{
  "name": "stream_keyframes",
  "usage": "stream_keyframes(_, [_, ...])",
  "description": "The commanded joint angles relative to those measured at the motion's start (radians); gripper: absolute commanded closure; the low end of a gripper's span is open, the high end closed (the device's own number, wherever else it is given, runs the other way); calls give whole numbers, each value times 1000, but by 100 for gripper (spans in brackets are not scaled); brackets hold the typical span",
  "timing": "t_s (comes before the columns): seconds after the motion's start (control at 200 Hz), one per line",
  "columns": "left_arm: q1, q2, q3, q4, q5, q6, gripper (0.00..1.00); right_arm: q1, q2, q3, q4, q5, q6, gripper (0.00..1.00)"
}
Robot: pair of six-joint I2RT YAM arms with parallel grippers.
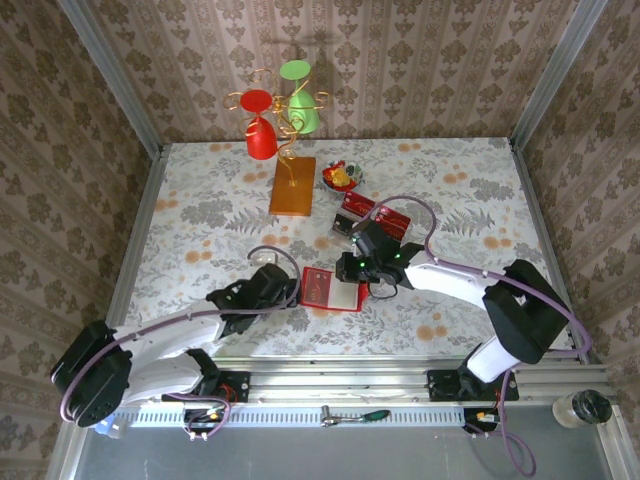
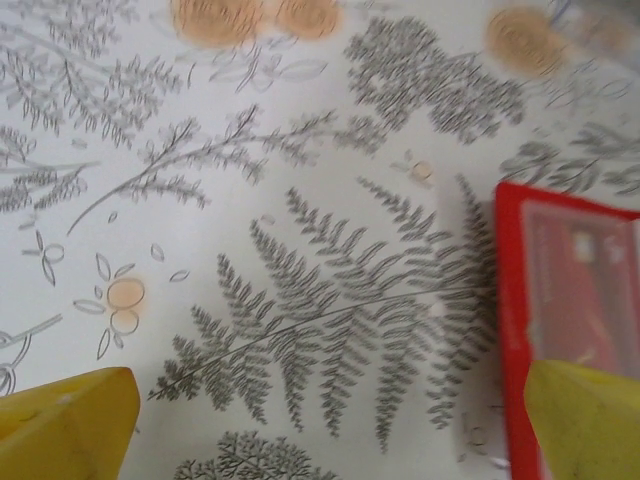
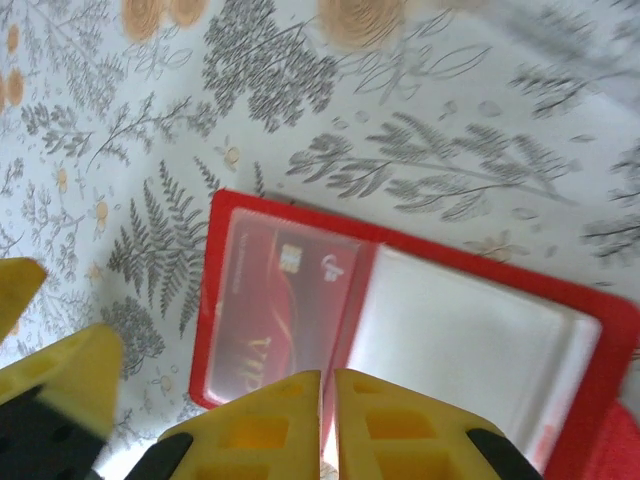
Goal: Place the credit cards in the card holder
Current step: Flip over the card slot on the card holder.
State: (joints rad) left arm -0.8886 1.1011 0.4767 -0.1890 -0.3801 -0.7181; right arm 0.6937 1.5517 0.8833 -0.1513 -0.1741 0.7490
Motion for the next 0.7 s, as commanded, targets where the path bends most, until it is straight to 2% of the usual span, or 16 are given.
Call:
stream_keyframes(0.0, [-5,-10,79,-35,16,41,0,-23,-22,-36,-72,25,-45,89])
stream_keyframes(0.345, [-104,167,228,18,25,45,0,-62,24,-40,-47,-8,-68,92])
stream_keyframes(0.69, [-131,290,204,100,45,20,0,-72,90,-23,-21,-44,-74,94])
